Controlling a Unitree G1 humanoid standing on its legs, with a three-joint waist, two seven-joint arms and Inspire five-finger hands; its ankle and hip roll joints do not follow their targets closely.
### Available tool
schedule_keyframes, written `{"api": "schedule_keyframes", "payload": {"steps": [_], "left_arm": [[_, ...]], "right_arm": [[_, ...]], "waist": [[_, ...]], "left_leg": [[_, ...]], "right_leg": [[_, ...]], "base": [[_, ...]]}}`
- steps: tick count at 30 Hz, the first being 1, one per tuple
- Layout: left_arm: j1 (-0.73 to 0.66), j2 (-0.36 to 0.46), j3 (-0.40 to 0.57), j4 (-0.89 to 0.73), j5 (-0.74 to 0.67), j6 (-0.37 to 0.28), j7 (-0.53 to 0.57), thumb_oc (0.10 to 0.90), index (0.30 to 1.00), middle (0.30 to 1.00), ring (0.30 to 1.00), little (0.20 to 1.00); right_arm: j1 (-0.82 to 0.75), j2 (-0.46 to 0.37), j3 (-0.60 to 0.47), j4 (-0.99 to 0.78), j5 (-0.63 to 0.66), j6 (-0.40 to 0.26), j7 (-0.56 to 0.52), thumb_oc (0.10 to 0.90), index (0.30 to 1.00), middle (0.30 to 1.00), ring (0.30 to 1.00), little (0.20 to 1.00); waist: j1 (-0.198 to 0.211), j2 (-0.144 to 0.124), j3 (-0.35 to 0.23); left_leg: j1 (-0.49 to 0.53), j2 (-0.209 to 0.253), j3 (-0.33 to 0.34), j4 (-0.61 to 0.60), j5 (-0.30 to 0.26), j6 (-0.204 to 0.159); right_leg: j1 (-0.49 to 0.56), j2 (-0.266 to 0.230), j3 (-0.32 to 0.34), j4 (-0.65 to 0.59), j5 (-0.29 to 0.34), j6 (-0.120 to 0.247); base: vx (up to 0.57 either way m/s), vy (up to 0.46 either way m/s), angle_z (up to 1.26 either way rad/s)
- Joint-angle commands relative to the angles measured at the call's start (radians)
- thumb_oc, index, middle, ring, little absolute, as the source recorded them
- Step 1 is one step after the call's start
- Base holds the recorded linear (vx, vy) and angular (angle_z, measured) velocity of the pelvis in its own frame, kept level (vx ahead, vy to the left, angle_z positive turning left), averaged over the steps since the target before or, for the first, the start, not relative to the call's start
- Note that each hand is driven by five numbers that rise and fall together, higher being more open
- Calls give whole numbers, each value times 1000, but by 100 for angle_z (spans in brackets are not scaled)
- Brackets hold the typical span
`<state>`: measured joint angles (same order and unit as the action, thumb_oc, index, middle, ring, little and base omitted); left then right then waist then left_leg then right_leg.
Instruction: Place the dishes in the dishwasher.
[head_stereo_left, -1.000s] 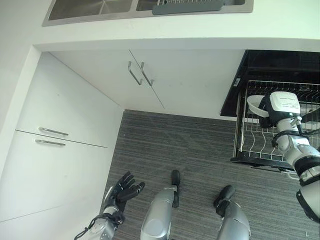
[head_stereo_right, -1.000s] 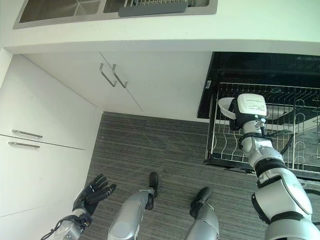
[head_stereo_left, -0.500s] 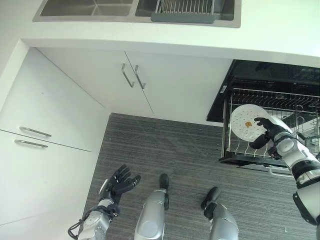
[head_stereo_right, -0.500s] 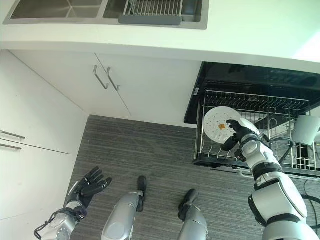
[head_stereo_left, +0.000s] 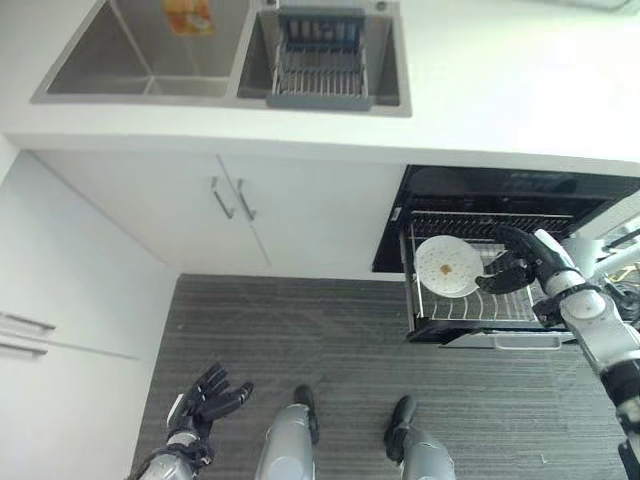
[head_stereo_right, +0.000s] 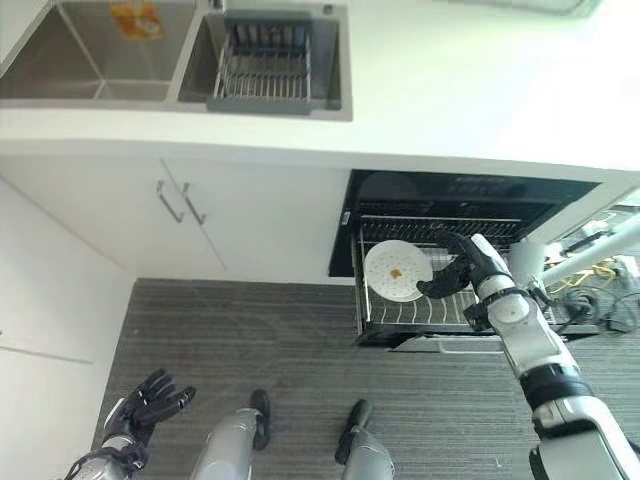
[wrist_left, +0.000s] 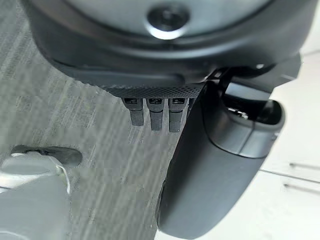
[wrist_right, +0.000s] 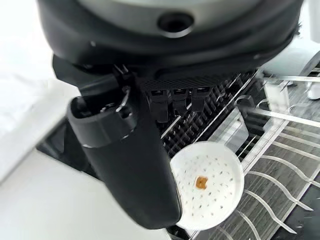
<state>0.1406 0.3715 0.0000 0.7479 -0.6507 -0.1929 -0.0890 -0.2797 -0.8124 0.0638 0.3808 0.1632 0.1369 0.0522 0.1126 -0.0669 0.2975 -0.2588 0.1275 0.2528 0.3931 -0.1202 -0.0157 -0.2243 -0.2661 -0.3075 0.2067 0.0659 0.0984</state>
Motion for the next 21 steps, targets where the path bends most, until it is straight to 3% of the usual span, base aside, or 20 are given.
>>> {"api": "schedule_keyframes", "payload": {"steps": [1, 4, 5, 9, 12, 17, 21], "left_arm": [[38, -22, 26, -5, 43, -62, 17, 800, 900, 900, 900, 900], [47, -57, 59, 21, 70, -73, 31, 800, 900, 900, 900, 900], [57, -74, 86, 29, 85, -79, 29, 800, 900, 900, 900, 900], [66, -98, 102, 51, 89, -102, 33, 800, 900, 900, 900, 900], [74, -96, 107, 47, 91, -97, 28, 800, 900, 900, 900, 900], [93, -93, 101, 41, 105, -91, 24, 800, 900, 900, 900, 900], [72, -76, 77, 66, 116, -79, 22, 800, 900, 900, 900, 900]], "right_arm": [[-30, -50, -84, -37, 93, 39, -92, 800, 900, 900, 900, 900], [120, 63, -205, -156, 141, 65, -144, 800, 900, 900, 900, 900], [221, 146, -258, -225, 97, 88, -158, 800, 900, 900, 900, 900], [300, 240, -291, -237, 119, 125, -178, 800, 900, 900, 900, 900], [327, 267, -286, -237, 155, 141, -178, 800, 900, 900, 900, 900], [368, 304, -255, -140, 102, 199, -167, 800, 900, 900, 900, 900], [328, 315, -219, 24, 228, 209, -176, 800, 900, 900, 900, 900]], "waist": [[-27, 19, -60], [-68, 5, -76], [-98, 2, -76], [-134, 4, -80], [-138, 5, -81], [-140, 7, -82], [-117, 8, -82]], "left_leg": [[82, 66, -134, -93, -71, -66], [98, 73, -116, -93, -77, -62], [118, 80, -98, -93, -82, -60], [147, 83, -67, -93, -93, -57], [155, 82, -62, -93, -95, -56], [177, 80, -54, -93, -104, -53], [186, 77, -62, -93, -104, -54]], "right_leg": [[17, -3, 46, 93, -160, 68], [22, 2, 66, 93, -158, 70], [32, 8, 80, 93, -159, 71], [45, 15, 102, 93, -161, 71], [50, 15, 105, 93, -161, 71], [69, 17, 105, 93, -164, 72], [85, 13, 85, 93, -165, 70]], "base": [[90, 22, -31], [81, 5, -33], [98, 19, -28], [67, 30, -28], [48, 5, -17], [60, -10, -4], [71, -35, 10]]}}
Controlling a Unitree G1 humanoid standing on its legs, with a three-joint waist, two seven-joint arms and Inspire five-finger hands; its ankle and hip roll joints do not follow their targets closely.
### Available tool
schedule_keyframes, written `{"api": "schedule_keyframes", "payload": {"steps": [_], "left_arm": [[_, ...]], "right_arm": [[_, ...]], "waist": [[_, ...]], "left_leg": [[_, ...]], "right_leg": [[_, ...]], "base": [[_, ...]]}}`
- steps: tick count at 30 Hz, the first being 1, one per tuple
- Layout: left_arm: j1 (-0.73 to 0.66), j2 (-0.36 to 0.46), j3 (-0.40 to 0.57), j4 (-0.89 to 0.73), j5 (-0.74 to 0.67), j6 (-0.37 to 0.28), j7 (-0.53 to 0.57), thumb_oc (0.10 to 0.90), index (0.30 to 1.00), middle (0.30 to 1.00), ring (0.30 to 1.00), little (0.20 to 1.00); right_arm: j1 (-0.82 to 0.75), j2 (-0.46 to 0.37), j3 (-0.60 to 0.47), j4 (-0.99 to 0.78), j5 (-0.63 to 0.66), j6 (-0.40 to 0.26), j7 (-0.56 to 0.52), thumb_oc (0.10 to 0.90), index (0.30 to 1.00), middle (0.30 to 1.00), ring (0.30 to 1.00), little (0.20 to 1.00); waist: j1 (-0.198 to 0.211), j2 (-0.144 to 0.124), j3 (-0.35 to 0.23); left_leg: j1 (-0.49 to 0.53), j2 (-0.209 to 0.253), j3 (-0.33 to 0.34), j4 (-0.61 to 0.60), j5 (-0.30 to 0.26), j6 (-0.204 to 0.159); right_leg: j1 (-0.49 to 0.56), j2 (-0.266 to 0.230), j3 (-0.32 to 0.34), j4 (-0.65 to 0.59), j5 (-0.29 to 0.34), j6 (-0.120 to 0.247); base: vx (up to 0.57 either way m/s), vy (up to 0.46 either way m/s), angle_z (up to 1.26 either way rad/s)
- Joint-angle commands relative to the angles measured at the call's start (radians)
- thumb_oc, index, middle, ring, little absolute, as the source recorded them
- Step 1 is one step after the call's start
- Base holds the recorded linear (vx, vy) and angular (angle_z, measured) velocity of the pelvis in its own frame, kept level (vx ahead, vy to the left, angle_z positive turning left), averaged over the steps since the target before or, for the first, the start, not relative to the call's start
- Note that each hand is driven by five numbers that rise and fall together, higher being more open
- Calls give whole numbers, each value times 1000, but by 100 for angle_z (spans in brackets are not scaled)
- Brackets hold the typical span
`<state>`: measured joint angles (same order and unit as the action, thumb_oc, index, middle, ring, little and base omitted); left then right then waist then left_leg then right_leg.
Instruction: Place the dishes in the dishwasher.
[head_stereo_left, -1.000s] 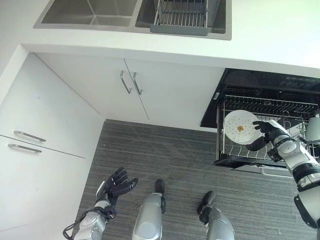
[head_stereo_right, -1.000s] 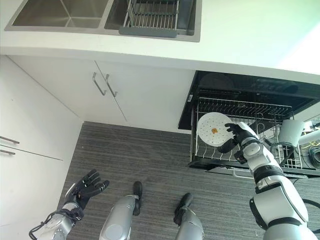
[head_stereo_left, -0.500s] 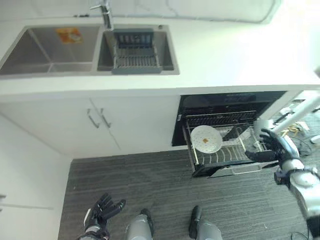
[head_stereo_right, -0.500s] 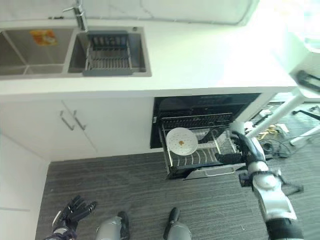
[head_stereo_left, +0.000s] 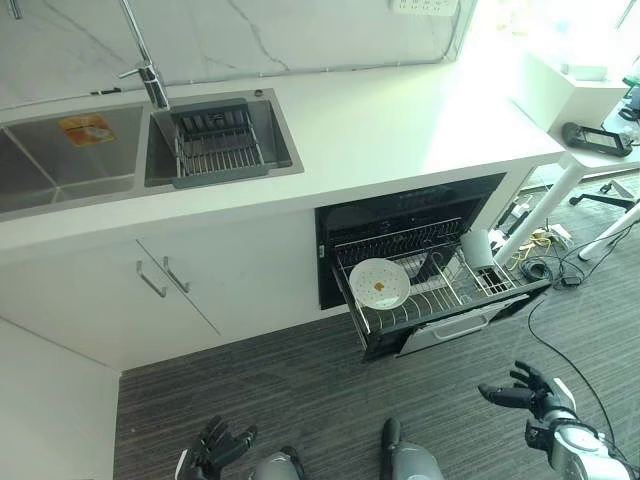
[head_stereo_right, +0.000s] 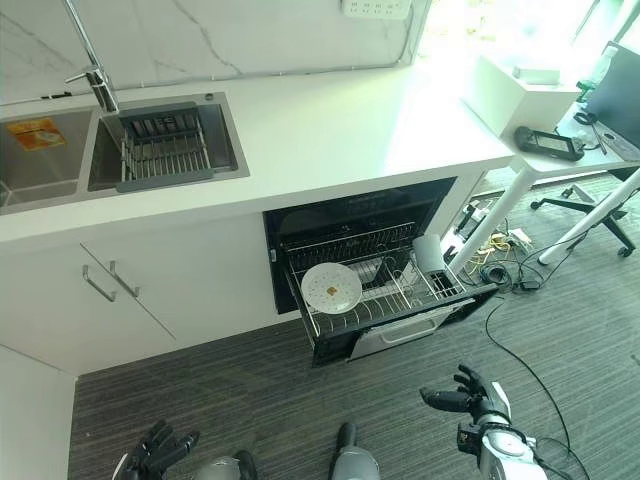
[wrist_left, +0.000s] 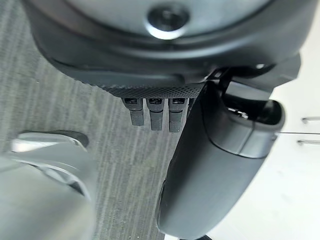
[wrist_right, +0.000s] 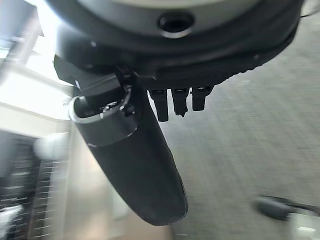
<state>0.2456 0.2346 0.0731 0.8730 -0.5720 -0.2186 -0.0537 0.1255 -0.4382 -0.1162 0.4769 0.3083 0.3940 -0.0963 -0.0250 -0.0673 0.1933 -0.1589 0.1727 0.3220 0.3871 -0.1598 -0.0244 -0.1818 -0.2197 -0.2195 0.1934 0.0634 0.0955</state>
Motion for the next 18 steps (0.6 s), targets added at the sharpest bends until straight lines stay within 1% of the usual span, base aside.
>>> {"api": "schedule_keyframes", "payload": {"steps": [1, 2, 3, 5, 6, 8, 9, 11, 14, 17, 18], "left_arm": [[-43, 73, -8, -44, 41, -48, -21, 800, 900, 900, 900, 900], [-54, 81, -19, -31, 46, -44, -24, 800, 900, 900, 900, 900], [-60, 84, -24, -27, 48, -43, -26, 800, 900, 900, 900, 900], [-68, 94, -45, -18, 57, -35, -26, 800, 900, 900, 900, 900], [-76, 103, -61, -7, 59, -31, -27, 800, 900, 900, 900, 900], [-83, 111, -71, -6, 64, -24, -29, 800, 900, 900, 900, 900], [-92, 122, -87, 1, 66, -18, -30, 800, 900, 900, 900, 900], [-97, 127, -98, 10, 66, -19, -27, 800, 900, 900, 900, 900], [-101, 140, -123, 19, 69, -3, -12, 800, 900, 900, 900, 900], [-97, 141, -135, 16, 68, 2, -4, 800, 900, 900, 900, 900], [-91, 142, -149, 8, 62, 4, 3, 800, 900, 900, 900, 900]], "right_arm": [[-110, -61, -25, 19, 137, -52, -37, 800, 900, 900, 900, 900], [-138, -63, -9, 97, 153, -59, -48, 800, 900, 900, 900, 900], [-154, -67, -1, 133, 158, -58, -48, 800, 900, 900, 900, 900], [-204, -77, 15, 238, 223, -29, -52, 800, 900, 900, 900, 900], [-245, -84, 13, 351, 258, -31, -49, 800, 900, 900, 900, 900], [-279, -92, 10, 420, 262, -20, -44, 800, 900, 900, 900, 900], [-322, -110, 14, 507, 275, -14, -36, 800, 900, 900, 900, 900], [-357, -123, 22, 566, 268, -6, -39, 800, 900, 900, 900, 900], [-445, -160, 36, 699, 295, 19, -47, 800, 900, 900, 900, 900], [-476, -176, 41, 721, 300, 48, -61, 800, 900, 900, 900, 900], [-515, -204, 45, 749, 291, 73, -76, 800, 900, 900, 900, 900]], "waist": [[37, 10, 18], [49, 11, 14], [54, 10, 12], [77, 12, 7], [96, 16, 6], [110, 17, 1], [129, 20, 0], [144, 23, 0], [183, 31, -1], [199, 37, 2], [217, 46, 7]], "left_leg": [[89, 30, -139, -87, -65, -46], [90, 27, -146, -87, -66, -48], [85, 24, -150, -87, -62, -48], [86, 19, -161, -87, -62, -48], [94, 17, -170, -87, -66, -49], [88, 12, -178, -87, -62, -47], [90, 8, -188, -87, -60, -47], [93, 4, -198, -87, -60, -46], [94, -10, -227, -87, -56, -45], [93, -19, -241, -87, -54, -44], [89, -28, -255, -87, -49, -45]], "right_leg": [[51, -35, -14, 107, -164, 73], [55, -36, -21, 107, -164, 73], [52, -38, -25, 107, -161, 72], [60, -41, -39, 107, -162, 72], [73, -42, -49, 107, -166, 73], [70, -46, -58, 107, -163, 73], [78, -48, -69, 107, -163, 73], [84, -51, -77, 107, -161, 74], [97, -58, -96, 107, -156, 77], [101, -63, -104, 107, -155, 77], [104, -71, -116, 107, -150, 79]], "base": [[120, -61, 17], [93, -55, 17], [66, -38, 22], [92, -37, 26], [95, -38, 15], [80, -34, 16], [103, -36, 30], [100, -29, 26], [103, -23, 34], [67, 5, 26], [54, 30, 12]]}}
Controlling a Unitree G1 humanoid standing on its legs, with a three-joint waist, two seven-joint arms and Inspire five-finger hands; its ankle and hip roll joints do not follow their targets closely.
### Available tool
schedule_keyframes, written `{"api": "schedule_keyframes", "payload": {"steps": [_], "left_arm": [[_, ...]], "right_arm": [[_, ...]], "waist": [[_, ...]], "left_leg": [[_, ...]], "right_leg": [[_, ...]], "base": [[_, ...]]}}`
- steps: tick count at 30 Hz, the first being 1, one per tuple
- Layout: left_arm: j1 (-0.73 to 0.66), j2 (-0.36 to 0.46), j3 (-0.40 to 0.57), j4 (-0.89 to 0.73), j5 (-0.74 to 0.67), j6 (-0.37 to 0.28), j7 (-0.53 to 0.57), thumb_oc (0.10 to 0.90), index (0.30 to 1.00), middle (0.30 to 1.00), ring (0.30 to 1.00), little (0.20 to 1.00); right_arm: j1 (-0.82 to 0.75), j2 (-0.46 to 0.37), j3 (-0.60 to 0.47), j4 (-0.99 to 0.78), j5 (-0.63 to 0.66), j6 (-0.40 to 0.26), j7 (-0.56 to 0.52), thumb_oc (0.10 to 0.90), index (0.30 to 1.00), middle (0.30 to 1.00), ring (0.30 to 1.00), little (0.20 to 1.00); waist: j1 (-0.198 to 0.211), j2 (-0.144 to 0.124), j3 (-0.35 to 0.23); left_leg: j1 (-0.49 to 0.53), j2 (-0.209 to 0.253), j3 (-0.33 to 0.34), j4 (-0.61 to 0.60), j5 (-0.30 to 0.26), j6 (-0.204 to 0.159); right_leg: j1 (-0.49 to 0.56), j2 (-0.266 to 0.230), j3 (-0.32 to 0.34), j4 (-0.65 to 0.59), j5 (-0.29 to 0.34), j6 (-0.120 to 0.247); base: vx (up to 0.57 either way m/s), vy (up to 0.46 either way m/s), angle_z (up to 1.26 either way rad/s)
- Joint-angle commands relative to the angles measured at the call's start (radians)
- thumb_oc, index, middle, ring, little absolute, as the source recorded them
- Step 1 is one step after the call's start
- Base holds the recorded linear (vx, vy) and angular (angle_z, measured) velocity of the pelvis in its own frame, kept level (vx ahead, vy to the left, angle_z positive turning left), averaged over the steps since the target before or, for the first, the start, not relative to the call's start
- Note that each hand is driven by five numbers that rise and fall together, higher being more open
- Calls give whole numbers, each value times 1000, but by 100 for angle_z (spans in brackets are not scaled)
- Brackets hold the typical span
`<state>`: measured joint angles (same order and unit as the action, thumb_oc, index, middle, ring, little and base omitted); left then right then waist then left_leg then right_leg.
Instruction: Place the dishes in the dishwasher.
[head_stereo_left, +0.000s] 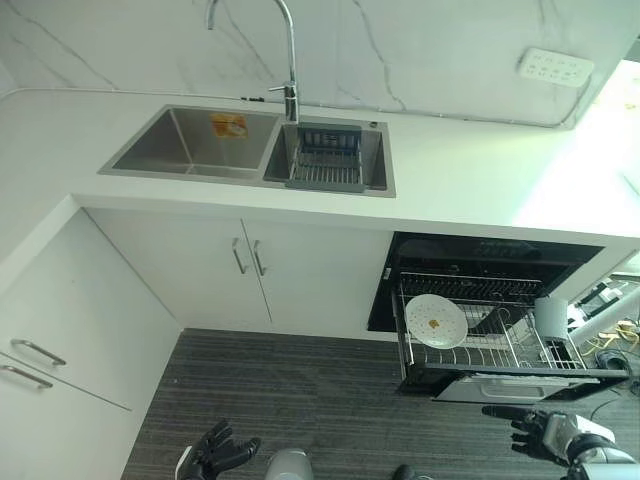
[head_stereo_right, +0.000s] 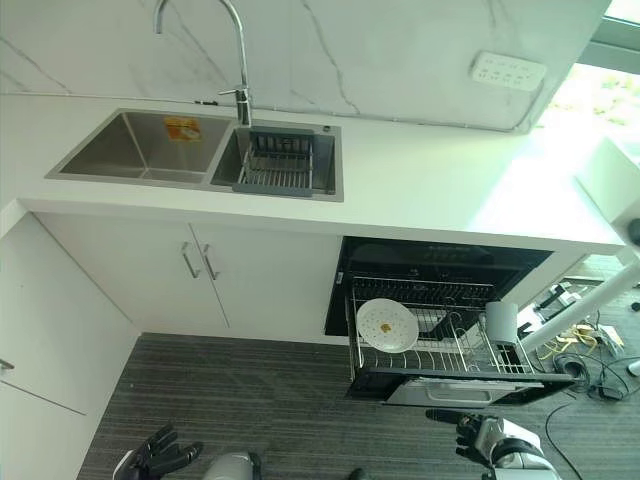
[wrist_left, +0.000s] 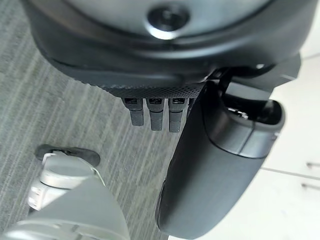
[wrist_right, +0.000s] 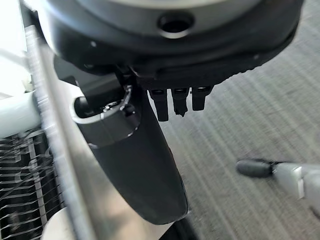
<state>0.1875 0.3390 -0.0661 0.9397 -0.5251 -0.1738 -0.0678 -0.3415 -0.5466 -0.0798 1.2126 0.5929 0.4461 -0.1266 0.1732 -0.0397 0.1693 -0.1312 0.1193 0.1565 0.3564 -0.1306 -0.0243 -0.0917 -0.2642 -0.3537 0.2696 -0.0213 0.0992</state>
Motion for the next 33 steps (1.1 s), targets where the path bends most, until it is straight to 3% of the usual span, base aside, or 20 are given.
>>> {"api": "schedule_keyframes", "payload": {"steps": [1, 13, 21, 23, 28, 29, 30, 31, 33], "left_arm": [[-33, 39, -14, -61, 10, -41, 19, 800, 900, 900, 900, 900], [-30, 51, -39, -97, -73, -45, 35, 800, 900, 900, 900, 900], [-20, 71, -43, -126, -124, -61, 34, 800, 900, 900, 900, 900], [-10, 80, -43, -132, -158, -71, 38, 800, 900, 900, 900, 900], [12, 85, -30, -121, -166, -89, 7, 800, 900, 900, 900, 900], [25, 81, -28, -119, -171, -91, 1, 800, 900, 900, 900, 900], [36, 81, -26, -120, -167, -92, -14, 800, 900, 900, 900, 900], [46, 81, -21, -119, -164, -96, -33, 800, 900, 900, 900, 900], [54, 86, -13, -119, -170, -91, -48, 800, 900, 900, 900, 900]], "right_arm": [[-68, -110, 14, 22, 7, 30, -51, 800, 900, 900, 900, 900], [-321, -349, 50, 111, -56, 101, -46, 800, 900, 900, 900, 900], [-512, -465, 146, 115, -58, 94, -20, 800, 900, 900, 900, 900], [-612, -507, 199, 107, -54, 57, -46, 800, 900, 900, 900, 900], [-769, -538, 300, 83, -12, 13, -78, 800, 900, 900, 900, 900], [-834, -546, 336, 74, -10, -22, -91, 800, 900, 900, 900, 900], [-893, -555, 375, 59, -17, -102, -103, 800, 900, 900, 900, 900], [-960, -559, 425, 16, -45, -231, -105, 800, 900, 900, 900, 900], [-994, -551, 456, -27, -74, -284, -120, 800, 900, 900, 900, 900]], "waist": [[26, 24, 36], [95, 76, 85], [119, 103, 121], [119, 121, 135], [124, 134, 143], [127, 139, 139], [130, 143, 137], [129, 149, 136], [127, 152, 132]], "left_leg": [[59, 22, -95, -56, -75, -45], [-24, -10, -146, -56, -44, -51], [-99, -30, -184, -56, -24, -56], [-130, -31, -187, -56, -18, -63], [-163, -32, -194, -56, -6, -72], [-172, -33, -197, -56, -3, -77], [-178, -35, -201, -56, -1, -80], [-185, -36, -205, -56, 3, -83], [-188, -36, -203, -56, 4, -86]], "right_leg": [[15, -31, 12, 30, -63, 76], [-23, -71, -37, 30, -52, 82], [-76, -85, -50, 30, -57, 77], [-103, -85, -45, 30, -65, 69], [-128, -82, -36, 30, -76, 61], [-136, -81, -31, 30, -80, 59], [-143, -79, -25, 30, -83, 57], [-150, -77, -20, 30, -85, 55], [-157, -78, -15, 30, -85, 56]], "base": [[48, 41, 13], [-11, 39, 16], [-16, -21, 8], [-13, -24, 8], [5, -14, 4], [71, 6, 3], [87, 14, 1], [64, 22, 0], [40, 16, -1]]}}
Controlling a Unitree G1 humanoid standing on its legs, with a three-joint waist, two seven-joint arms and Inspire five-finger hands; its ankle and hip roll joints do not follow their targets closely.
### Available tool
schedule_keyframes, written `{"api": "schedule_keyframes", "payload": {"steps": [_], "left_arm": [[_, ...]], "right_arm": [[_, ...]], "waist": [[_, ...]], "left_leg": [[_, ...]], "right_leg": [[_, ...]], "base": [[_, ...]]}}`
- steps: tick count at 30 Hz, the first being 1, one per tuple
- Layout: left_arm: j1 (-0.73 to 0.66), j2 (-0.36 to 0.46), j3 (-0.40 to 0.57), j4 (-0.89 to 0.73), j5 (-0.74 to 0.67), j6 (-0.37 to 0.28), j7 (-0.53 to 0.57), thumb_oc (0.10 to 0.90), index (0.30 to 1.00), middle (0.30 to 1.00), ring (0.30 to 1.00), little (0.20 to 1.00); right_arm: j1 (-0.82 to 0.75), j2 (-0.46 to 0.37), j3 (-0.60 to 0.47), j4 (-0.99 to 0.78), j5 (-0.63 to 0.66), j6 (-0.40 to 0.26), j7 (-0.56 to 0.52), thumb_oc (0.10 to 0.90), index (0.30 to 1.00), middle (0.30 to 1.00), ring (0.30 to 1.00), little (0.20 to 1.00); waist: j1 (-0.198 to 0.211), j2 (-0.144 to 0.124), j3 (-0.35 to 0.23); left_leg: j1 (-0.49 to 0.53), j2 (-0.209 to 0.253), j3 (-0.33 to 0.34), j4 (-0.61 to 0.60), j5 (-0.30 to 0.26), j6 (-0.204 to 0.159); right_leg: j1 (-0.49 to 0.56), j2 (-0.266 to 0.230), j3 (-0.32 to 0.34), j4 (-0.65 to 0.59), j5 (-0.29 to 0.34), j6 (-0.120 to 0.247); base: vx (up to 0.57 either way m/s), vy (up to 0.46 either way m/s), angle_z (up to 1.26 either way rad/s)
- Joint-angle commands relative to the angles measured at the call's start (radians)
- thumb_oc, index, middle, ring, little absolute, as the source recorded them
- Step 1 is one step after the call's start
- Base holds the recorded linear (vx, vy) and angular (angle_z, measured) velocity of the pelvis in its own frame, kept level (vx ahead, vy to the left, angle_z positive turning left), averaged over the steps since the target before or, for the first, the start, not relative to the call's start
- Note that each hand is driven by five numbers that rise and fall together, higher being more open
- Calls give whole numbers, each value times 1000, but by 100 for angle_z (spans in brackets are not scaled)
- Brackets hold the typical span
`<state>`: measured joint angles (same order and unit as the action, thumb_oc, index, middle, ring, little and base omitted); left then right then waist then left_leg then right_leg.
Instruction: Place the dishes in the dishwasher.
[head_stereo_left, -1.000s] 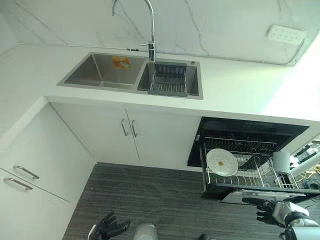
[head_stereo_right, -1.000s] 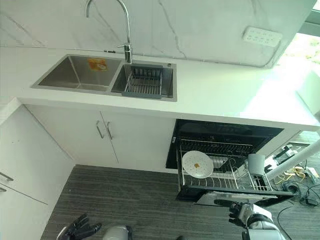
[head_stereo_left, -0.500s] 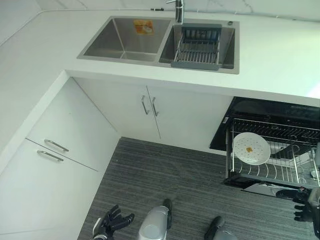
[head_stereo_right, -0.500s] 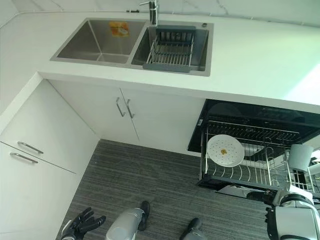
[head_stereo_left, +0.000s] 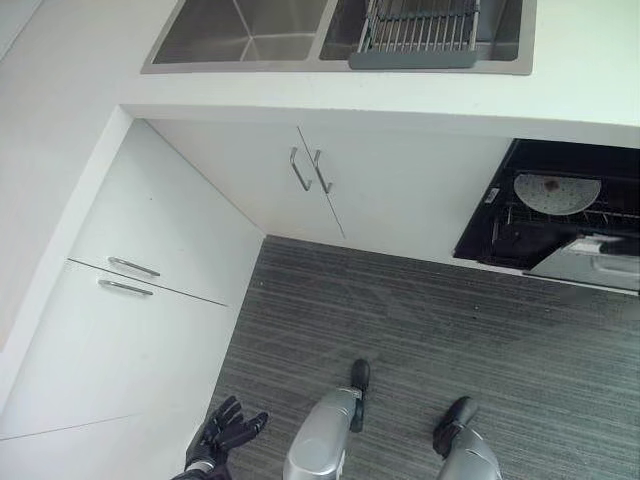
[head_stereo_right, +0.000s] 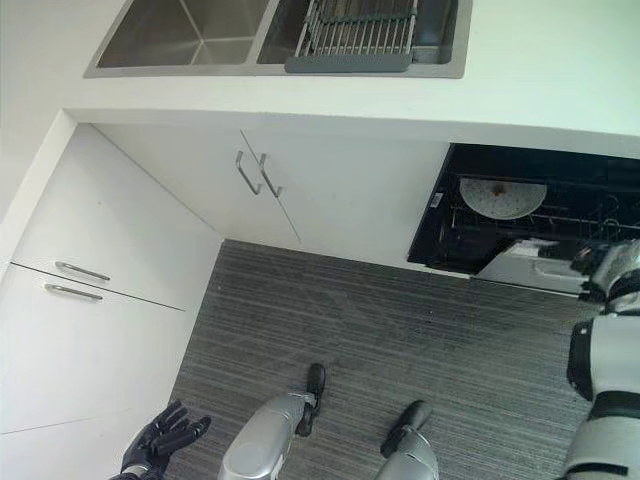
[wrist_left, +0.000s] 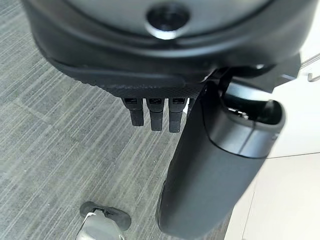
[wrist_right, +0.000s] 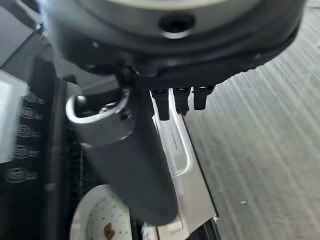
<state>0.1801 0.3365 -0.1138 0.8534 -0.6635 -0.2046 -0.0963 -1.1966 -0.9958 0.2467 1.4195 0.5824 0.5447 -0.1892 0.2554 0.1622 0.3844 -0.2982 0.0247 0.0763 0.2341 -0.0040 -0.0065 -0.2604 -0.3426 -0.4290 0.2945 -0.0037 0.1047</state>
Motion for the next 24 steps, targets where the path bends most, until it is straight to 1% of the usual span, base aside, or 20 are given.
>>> {"api": "schedule_keyframes", "payload": {"steps": [1, 3, 6, 11, 12, 13, 14, 16, 17, 18, 19, 21, 22, 23, 24], "left_arm": [[63, 90, 39, -34, -31, -56, -24, 800, 900, 900, 900, 900], [65, 94, 46, -29, -31, -49, -38, 800, 900, 900, 900, 900], [71, 91, 48, -20, -37, -51, -56, 800, 900, 900, 900, 900], [82, 88, 53, -25, -25, -51, -89, 800, 900, 900, 900, 900], [83, 87, 56, -26, -26, -50, -94, 800, 900, 900, 900, 900], [82, 86, 58, -28, -26, -49, -96, 800, 900, 900, 900, 900], [80, 85, 60, -27, -28, -49, -100, 800, 900, 900, 900, 900], [78, 89, 58, -38, -32, -47, -104, 800, 900, 900, 900, 900], [79, 89, 58, -41, -32, -47, -106, 800, 900, 900, 900, 900], [82, 92, 57, -48, -32, -47, -113, 800, 900, 900, 900, 900], [83, 93, 56, -50, -33, -50, -117, 800, 900, 900, 900, 900], [84, 94, 52, -55, -45, -56, -130, 800, 900, 900, 900, 900], [82, 94, 52, -53, -48, -57, -135, 800, 900, 900, 900, 900], [79, 96, 53, -51, -55, -62, -149, 800, 900, 900, 900, 900], [76, 96, 53, -51, -59, -64, -156, 800, 900, 900, 900, 900]], "right_arm": [[-151, -100, 143, -242, -75, -393, -56, 800, 900, 900, 900, 900], [-187, -101, 189, -253, -72, -416, -26, 800, 900, 900, 900, 900], [-219, -101, 205, -244, -72, -437, -1, 800, 900, 900, 900, 900], [-230, -89, 206, -241, -95, -540, 36, 800, 900, 900, 900, 900], [-218, -81, 203, -253, -106, -593, 37, 800, 900, 900, 900, 900], [-212, -77, 201, -258, -114, -628, 30, 800, 900, 900, 900, 900], [-206, -71, 197, -267, -142, -676, 11, 800, 900, 900, 900, 900], [-199, -66, 195, -289, -163, -733, -12, 800, 900, 900, 900, 900], [-197, -65, 194, -295, -165, -740, -16, 800, 900, 900, 900, 900], [-192, -64, 192, -307, -182, -782, -31, 800, 900, 900, 900, 900], [-194, -65, 194, -316, -195, -810, -45, 800, 900, 900, 900, 900], [-204, -61, 205, -339, -202, -906, -107, 800, 900, 900, 900, 900], [-206, -57, 203, -350, -209, -916, -124, 800, 900, 900, 900, 900], [-207, -50, 201, -370, -255, -957, -180, 800, 900, 900, 900, 900], [-206, -46, 203, -377, -279, -970, -209, 800, 900, 900, 900, 900]], "waist": [[45, -48, -85], [44, -44, -90], [41, -33, -91], [43, -15, -84], [41, -10, -83], [41, -8, -82], [41, -5, -81], [42, 0, -79], [43, 2, -79], [45, 5, -79], [45, 7, -78], [46, 15, -78], [45, 16, -79], [44, 18, -80], [44, 18, -81]], "left_leg": [[-23, 59, -123, 66, -123, -105], [-29, 57, -125, 66, -120, -106], [-33, 57, -122, 66, -119, -108], [-48, 52, -125, 66, -114, -108], [-52, 50, -123, 66, -112, -108], [-54, 50, -123, 66, -112, -108], [-56, 49, -122, 66, -112, -108], [-59, 49, -122, 66, -110, -109], [-60, 49, -122, 66, -109, -109], [-63, 48, -123, 66, -107, -109], [-65, 47, -123, 66, -106, -109], [-71, 44, -122, 66, -104, -109], [-73, 44, -122, 66, -103, -109], [-77, 43, -120, 66, -101, -109], [-78, 43, -119, 66, -100, -109]], "right_leg": [[9, 0, 61, 6, -103, 51], [1, -1, 67, 6, -105, 50], [-11, -2, 75, 6, -106, 47], [-32, 1, 87, 6, -106, 44], [-36, 1, 91, 6, -107, 45], [-38, 0, 92, 6, -107, 46], [-40, 0, 93, 6, -108, 47], [-43, -1, 93, 6, -107, 49], [-44, -1, 93, 6, -107, 49], [-45, -1, 92, 6, -107, 50], [-47, -1, 92, 6, -106, 50], [-54, -1, 94, 6, -106, 53], [-56, -1, 96, 6, -105, 53], [-60, 0, 98, 6, -104, 54], [-60, 0, 99, 6, -105, 55]], "base": [[37, 19, -1], [34, 31, -1], [20, 33, -4], [-22, 17, -4], [-38, 27, -3], [-44, 22, -3], [-40, 4, -5], [-53, -10, -8], [-59, -14, -5], [-50, -9, -4], [-86, -3, -2], [-97, 9, 0], [-111, 9, 1], [-106, 11, -1], [-114, 13, -4]]}}
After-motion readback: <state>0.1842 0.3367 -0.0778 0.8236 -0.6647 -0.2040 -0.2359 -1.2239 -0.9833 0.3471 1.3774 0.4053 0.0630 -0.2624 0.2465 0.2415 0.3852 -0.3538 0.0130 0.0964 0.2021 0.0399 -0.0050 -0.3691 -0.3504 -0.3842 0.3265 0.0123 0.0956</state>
